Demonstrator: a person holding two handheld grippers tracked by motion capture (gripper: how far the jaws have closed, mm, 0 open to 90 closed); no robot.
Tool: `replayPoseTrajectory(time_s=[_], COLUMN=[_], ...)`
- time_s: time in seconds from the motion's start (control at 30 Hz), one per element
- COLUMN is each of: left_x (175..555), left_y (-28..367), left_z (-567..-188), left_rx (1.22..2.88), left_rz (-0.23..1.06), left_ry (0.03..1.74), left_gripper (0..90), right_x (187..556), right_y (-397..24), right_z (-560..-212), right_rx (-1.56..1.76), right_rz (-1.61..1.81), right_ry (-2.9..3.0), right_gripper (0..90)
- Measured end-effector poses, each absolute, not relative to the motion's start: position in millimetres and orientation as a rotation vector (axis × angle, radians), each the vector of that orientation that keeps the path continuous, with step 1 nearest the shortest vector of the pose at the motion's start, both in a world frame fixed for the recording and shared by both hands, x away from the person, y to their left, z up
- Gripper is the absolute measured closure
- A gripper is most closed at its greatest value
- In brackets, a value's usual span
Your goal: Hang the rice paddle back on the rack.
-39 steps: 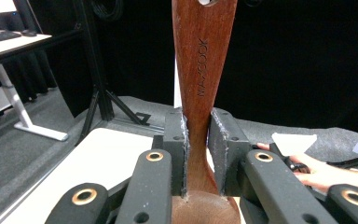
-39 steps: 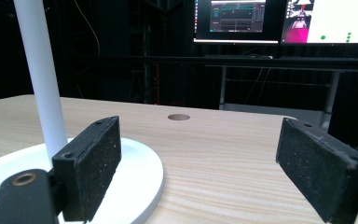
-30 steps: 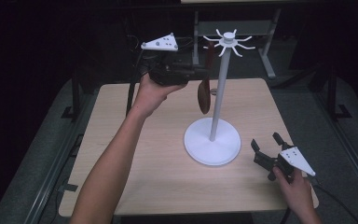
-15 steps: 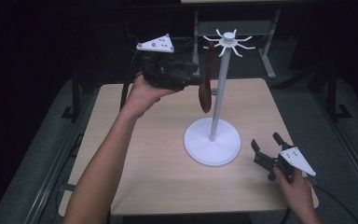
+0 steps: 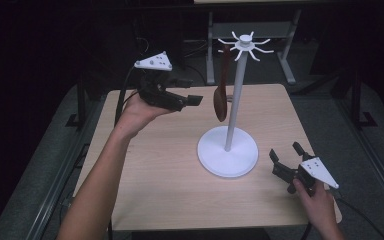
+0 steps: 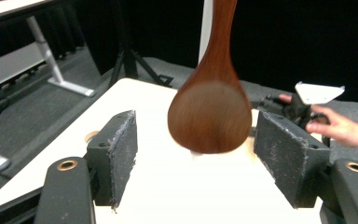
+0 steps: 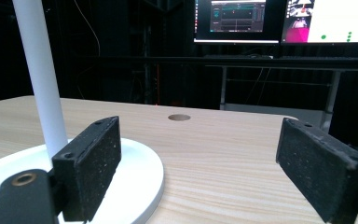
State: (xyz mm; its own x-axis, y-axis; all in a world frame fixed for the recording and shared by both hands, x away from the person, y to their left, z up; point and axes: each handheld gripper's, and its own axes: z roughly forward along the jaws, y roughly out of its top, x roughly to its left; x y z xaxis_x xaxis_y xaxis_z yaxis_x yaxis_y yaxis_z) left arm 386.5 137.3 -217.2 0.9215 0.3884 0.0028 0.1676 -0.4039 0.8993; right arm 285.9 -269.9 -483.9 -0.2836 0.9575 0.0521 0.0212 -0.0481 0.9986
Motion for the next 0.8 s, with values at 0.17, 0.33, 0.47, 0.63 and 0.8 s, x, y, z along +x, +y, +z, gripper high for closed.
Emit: replayPoseTrajectory(time_s=[0.17,0.33,0.47,0.63,0.8], left_x=[380.1,373.1,365.8,357.8,350.1], left_y=[152.6,165.5,175.5,187.5,197.5], left_z=[-234.8,-251.0,-264.9,-280.2,-296.4], left_rx=[2.009,2.018,2.03,2.047,2.047], left_rz=[0.286,0.289,0.301,0.311,0.318], left_ry=[0.43,0.467,0.499,0.53,0.563], left_gripper=[27.8,26.9,26.9,26.8,26.2], right_x=[285.9,287.2,287.4,287.5,287.4], right_y=[-269.8,-268.9,-268.9,-268.9,-268.8], right_z=[-483.8,-483.9,-483.9,-483.9,-483.9], right_rx=[1.107,1.105,1.103,1.102,1.103], right_rz=[1.449,1.452,1.452,1.451,1.451], right_ry=[1.407,1.404,1.404,1.404,1.404], right_gripper=[13.5,13.5,13.5,13.5,13.5])
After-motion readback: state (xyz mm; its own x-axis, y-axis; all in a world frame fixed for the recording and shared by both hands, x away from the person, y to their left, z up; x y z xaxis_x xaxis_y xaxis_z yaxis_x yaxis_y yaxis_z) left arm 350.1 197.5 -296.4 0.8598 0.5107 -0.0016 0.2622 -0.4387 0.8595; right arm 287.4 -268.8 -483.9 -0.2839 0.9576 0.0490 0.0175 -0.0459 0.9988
